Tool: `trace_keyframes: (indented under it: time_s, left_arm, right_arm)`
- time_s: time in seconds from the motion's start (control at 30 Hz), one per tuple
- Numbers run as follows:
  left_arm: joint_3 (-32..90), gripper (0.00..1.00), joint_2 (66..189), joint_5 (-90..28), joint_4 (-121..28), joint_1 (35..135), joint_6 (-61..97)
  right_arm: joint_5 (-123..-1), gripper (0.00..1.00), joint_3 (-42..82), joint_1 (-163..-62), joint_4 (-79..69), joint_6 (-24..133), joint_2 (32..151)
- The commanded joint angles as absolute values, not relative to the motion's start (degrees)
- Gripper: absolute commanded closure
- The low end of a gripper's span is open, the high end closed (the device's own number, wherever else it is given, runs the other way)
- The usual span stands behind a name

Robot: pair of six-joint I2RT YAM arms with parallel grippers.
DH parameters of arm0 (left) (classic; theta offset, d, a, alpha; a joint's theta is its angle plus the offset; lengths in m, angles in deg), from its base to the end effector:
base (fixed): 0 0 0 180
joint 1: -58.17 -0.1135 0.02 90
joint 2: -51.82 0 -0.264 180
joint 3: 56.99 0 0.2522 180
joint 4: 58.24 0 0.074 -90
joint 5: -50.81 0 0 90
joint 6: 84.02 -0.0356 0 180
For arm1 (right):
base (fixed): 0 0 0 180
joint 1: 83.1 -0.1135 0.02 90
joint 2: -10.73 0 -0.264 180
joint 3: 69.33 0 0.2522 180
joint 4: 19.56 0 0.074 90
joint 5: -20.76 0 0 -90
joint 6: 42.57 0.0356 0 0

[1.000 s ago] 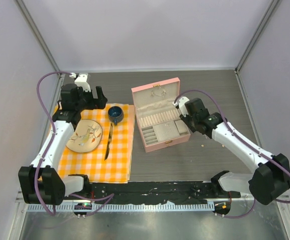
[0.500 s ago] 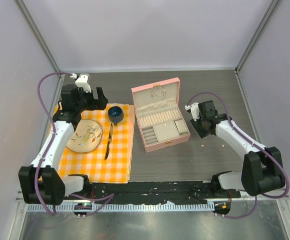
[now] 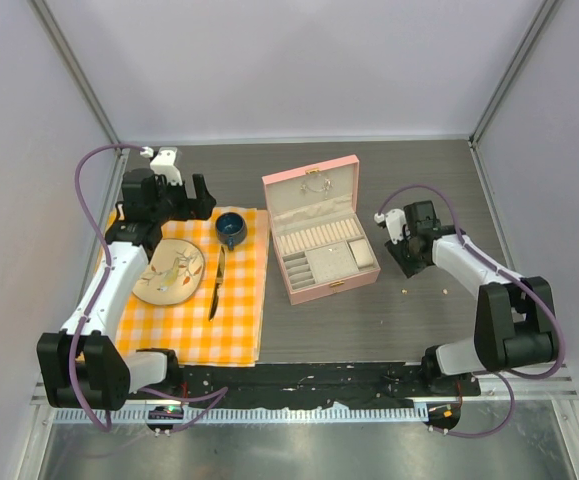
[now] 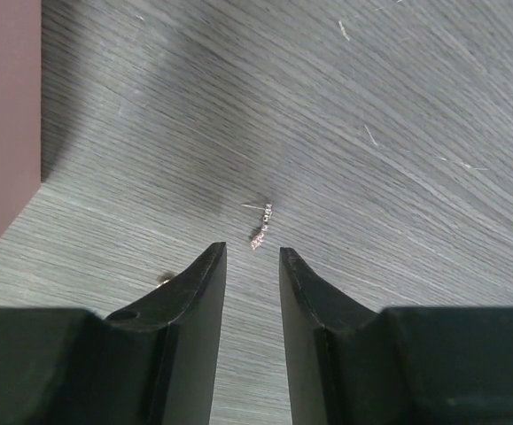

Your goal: Organize the mixed jewelry

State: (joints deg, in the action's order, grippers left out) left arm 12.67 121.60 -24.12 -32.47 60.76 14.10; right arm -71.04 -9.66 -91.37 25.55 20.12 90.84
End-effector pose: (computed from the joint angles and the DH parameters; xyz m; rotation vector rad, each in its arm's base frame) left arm 0.2777 -0.0218 0.3134 0.0697 2.0258 -0.3841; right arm 0.2538 0.0358 0.1857 -0.8230 2.5951 -0.1397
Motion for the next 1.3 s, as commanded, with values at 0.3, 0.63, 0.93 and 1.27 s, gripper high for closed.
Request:
trace_keyframes:
  time_s: [0.3,0.63,0.93,1.27]
  left_arm:
    - [12.76,0.0,120.73,-23.2,-35.25,60.46,13.63]
    - [12.85,0.0,120.73,-23.37,-35.25,60.46,13.54]
    - [12.84,0.0,120.73,-23.55,-35.16,60.46,13.19]
    - [12.67,0.0,120.82,-23.73,-35.08,60.46,13.01]
  right_arm:
    - [-65.46,0.65,-8.55,-86.88,23.82,14.56,94.31]
    - [-63.18,0.66,-7.05,-85.12,23.82,13.59,96.94]
    - [-61.68,0.66,-5.91,-84.59,23.73,13.24,99.23]
    - [-61.42,0.69,-4.94,-84.24,23.12,12.54,101.61]
